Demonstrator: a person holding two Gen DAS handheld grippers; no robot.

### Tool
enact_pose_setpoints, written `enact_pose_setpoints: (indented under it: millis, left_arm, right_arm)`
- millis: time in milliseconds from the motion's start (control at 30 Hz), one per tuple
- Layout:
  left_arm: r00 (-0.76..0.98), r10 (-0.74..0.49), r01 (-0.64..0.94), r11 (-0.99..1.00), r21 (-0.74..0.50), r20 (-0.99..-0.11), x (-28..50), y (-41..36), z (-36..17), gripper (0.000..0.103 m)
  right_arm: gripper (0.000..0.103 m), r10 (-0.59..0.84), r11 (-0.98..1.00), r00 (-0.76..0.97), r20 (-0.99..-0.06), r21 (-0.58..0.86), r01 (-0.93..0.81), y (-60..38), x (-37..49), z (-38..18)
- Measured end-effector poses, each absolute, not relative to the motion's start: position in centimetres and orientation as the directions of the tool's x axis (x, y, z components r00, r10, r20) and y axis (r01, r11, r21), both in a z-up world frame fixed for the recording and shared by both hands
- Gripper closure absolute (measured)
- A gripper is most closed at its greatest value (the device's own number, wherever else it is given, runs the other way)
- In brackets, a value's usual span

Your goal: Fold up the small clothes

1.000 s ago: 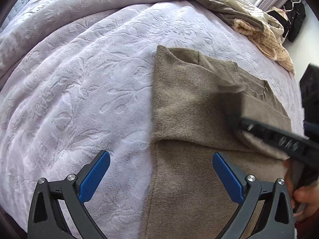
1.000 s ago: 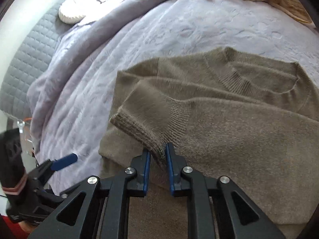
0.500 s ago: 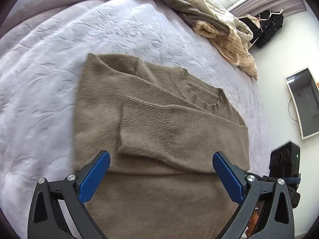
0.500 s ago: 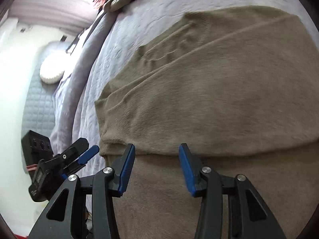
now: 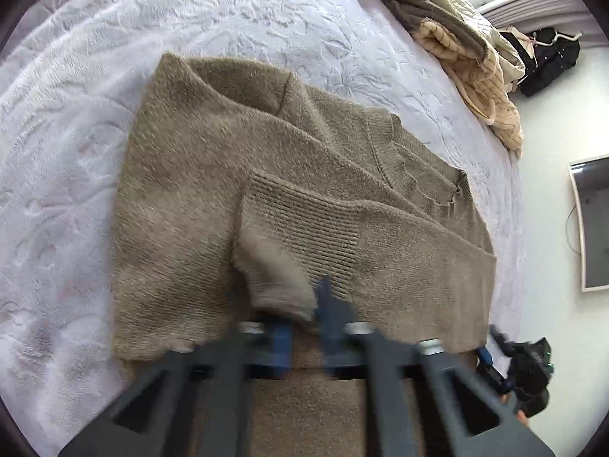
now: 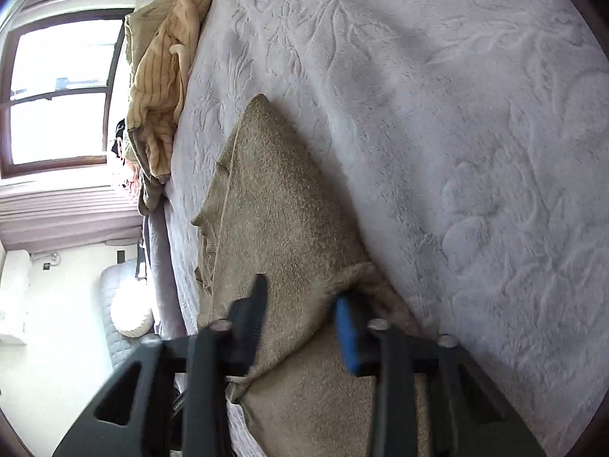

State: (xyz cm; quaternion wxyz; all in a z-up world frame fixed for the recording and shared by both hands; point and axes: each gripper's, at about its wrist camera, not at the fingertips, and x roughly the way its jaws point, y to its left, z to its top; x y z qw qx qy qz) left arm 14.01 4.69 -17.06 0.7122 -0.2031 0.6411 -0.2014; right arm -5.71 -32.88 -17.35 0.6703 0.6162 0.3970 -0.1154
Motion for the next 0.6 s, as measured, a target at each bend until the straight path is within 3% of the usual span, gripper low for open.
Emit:
enact_pose_setpoints:
  millis: [167, 300, 400, 600]
  left_arm:
    - [0.168, -0.549, 0.087, 0.835, -0.543, -0.818, 12.4, 4.8, -14.9, 0.095]
    - [0.136, -0.522, 0.072, 0.853, -0.517, -0.842, 11.2, 4.8, -17.1, 0.095]
    - [0.155, -0.534, 0.074, 0.845, -0.529, -0.831, 10.6, 5.3, -17.1, 0.095]
    - [0.195, -0.437, 0.127, 0.899, -0.419, -0.878, 10.3, 6.3, -15.7, 0.095]
  right_arm:
    - [0.097, 0.325, 0.381, 0.654, -0.683, 0.728, 0.57, -33.5, -5.0, -14.6]
    - [0.097, 0.33, 0.436, 0.577, -0.747, 0.663, 0.608, -34.2, -5.3, -16.9]
    - [0.097, 0.349, 0.43, 0.578, -0.738, 0.674, 0.601, -34.5, -5.7, -18.4]
    - [0.095, 0.355, 0.485, 0.547, -0.758, 0.65, 0.585, -34.9, -6.6, -17.0]
